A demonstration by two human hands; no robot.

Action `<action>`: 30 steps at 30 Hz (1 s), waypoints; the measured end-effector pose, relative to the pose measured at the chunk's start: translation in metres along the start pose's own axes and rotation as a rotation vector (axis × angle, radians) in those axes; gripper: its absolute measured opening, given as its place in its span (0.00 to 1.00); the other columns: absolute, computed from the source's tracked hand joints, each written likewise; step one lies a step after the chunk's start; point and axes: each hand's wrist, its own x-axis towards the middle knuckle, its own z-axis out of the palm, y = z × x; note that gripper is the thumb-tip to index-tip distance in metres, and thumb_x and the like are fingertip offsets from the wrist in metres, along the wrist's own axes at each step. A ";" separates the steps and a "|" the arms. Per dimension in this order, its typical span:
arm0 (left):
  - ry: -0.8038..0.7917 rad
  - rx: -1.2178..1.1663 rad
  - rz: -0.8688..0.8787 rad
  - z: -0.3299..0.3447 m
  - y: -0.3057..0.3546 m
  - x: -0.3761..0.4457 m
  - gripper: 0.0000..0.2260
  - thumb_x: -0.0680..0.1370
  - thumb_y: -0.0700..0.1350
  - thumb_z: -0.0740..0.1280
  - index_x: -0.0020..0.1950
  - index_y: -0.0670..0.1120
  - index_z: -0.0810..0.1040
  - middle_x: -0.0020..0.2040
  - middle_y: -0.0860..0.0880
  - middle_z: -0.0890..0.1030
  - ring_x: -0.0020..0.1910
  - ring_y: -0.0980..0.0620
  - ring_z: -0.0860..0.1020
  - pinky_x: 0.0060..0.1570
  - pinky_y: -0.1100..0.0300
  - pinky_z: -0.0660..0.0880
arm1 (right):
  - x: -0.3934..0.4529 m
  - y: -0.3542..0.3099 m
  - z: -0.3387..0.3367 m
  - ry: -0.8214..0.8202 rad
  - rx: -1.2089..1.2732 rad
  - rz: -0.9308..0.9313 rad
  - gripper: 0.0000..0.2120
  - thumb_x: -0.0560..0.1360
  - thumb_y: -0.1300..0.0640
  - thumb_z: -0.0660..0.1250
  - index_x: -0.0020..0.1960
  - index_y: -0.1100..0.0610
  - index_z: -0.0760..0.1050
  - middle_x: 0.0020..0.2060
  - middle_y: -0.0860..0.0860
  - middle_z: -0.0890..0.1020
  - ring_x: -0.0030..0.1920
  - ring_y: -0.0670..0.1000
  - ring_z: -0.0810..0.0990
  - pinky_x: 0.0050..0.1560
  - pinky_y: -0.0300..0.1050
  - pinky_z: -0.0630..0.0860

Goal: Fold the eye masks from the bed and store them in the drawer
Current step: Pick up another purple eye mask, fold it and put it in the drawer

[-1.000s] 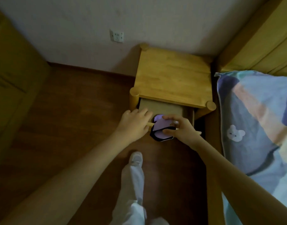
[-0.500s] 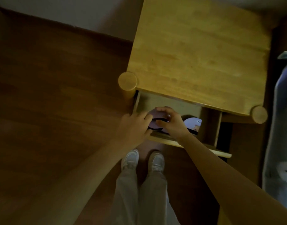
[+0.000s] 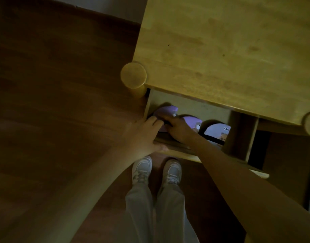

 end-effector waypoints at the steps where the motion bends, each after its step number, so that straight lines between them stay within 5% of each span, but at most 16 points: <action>1: 0.006 0.011 0.005 -0.002 0.001 0.001 0.33 0.73 0.67 0.60 0.72 0.51 0.60 0.68 0.52 0.67 0.60 0.48 0.72 0.51 0.55 0.69 | -0.002 0.001 -0.002 -0.033 -0.106 -0.008 0.24 0.79 0.64 0.57 0.74 0.52 0.61 0.71 0.59 0.69 0.67 0.62 0.70 0.68 0.52 0.66; 3: 0.037 0.034 0.008 -0.008 0.004 0.001 0.31 0.74 0.66 0.60 0.71 0.51 0.62 0.66 0.51 0.69 0.60 0.48 0.72 0.51 0.54 0.69 | -0.011 -0.002 -0.010 -0.075 -0.232 -0.007 0.26 0.79 0.58 0.59 0.75 0.47 0.58 0.70 0.57 0.71 0.64 0.62 0.73 0.63 0.58 0.70; 7: 0.155 0.054 0.023 -0.032 0.013 -0.002 0.24 0.76 0.61 0.62 0.66 0.49 0.68 0.60 0.49 0.74 0.55 0.46 0.74 0.47 0.54 0.68 | -0.041 -0.026 -0.040 0.064 -0.347 -0.001 0.25 0.78 0.58 0.59 0.74 0.50 0.60 0.60 0.59 0.78 0.54 0.62 0.77 0.44 0.50 0.73; 12: 0.289 0.099 0.048 -0.084 0.030 -0.020 0.21 0.73 0.60 0.67 0.59 0.49 0.73 0.51 0.49 0.78 0.48 0.46 0.77 0.38 0.55 0.67 | -0.103 -0.067 -0.082 0.232 -0.280 -0.075 0.21 0.77 0.55 0.63 0.69 0.46 0.68 0.62 0.47 0.79 0.58 0.52 0.79 0.50 0.50 0.77; 18: 0.498 0.163 0.026 -0.209 0.074 -0.083 0.23 0.75 0.58 0.65 0.68 0.52 0.69 0.60 0.53 0.77 0.56 0.50 0.77 0.46 0.55 0.72 | -0.217 -0.148 -0.154 0.407 -0.009 -0.278 0.24 0.75 0.58 0.67 0.69 0.44 0.67 0.59 0.39 0.78 0.52 0.39 0.79 0.51 0.40 0.78; 30: 0.969 0.360 0.212 -0.464 0.223 -0.265 0.23 0.76 0.58 0.63 0.70 0.53 0.66 0.62 0.54 0.77 0.58 0.51 0.76 0.50 0.54 0.73 | -0.498 -0.325 -0.285 0.884 -0.061 -0.585 0.28 0.72 0.55 0.70 0.68 0.42 0.65 0.59 0.42 0.78 0.52 0.44 0.80 0.53 0.52 0.80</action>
